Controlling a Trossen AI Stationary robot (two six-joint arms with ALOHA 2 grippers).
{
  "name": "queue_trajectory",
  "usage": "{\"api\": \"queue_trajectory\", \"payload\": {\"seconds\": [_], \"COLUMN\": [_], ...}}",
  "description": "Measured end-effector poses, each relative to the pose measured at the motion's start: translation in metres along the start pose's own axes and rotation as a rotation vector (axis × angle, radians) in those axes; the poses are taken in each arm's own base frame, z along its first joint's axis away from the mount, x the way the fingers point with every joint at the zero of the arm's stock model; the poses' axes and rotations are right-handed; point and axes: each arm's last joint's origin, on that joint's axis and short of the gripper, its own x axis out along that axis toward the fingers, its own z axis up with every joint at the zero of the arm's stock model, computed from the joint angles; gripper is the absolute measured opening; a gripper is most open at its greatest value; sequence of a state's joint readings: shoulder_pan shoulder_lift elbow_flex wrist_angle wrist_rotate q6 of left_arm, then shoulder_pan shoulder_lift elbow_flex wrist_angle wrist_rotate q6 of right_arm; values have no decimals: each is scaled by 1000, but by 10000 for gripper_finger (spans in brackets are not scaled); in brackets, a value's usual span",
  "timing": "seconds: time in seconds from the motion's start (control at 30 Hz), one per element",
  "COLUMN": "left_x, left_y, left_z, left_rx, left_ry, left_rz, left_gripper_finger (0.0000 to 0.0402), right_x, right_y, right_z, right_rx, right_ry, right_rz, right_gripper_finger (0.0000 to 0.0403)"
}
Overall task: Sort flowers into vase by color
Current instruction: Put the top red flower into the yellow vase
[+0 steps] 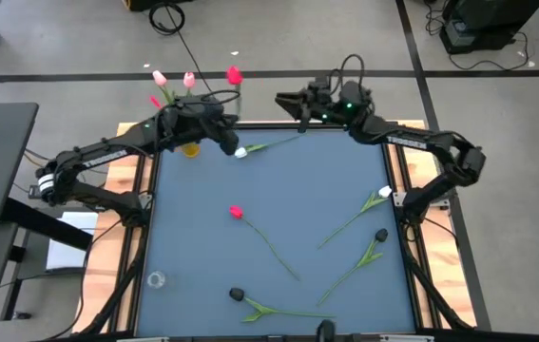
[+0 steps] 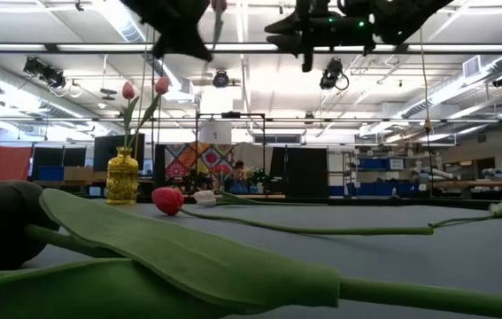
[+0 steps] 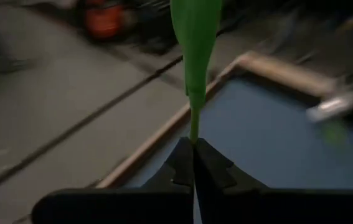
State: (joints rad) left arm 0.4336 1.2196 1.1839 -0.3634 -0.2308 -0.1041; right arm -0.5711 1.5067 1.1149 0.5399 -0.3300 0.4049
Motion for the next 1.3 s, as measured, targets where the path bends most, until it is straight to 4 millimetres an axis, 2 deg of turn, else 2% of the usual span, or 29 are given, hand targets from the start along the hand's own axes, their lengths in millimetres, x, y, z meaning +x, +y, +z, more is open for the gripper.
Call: {"api": "queue_trajectory", "payload": {"seconds": [0.13,0.23,0.37,0.53,0.8,1.17,1.3], "left_x": [-19,-34,-50,-72,-71,-61,-57], "left_y": [24,43,66,80,94,104,105], "left_z": [-2,-5,-28,-49,-74,-78,-81], "left_rx": [27,-6,-97,-114,-108,-87,-131], "left_ry": [50,22,-13,-109,-124,-103,-78], "left_rz": [144,221,311,382,459,488,475], "left_gripper_finger": [1,1,1,0,0,0,1], "right_x": [-14,-21,-22,-21,-22,-23,-23], "right_y": [-6,-9,-12,-12,-15,-18,-19], "right_z": [9,13,11,8,8,9,7], "right_rx": [-40,-59,-50,-46,-60,-59,-36], "right_ry": [58,80,107,118,121,119,126], "right_rz": [-58,-92,-112,-118,-140,-168,-183], "right_gripper_finger": [122,121,121,119,119,119,119]}}
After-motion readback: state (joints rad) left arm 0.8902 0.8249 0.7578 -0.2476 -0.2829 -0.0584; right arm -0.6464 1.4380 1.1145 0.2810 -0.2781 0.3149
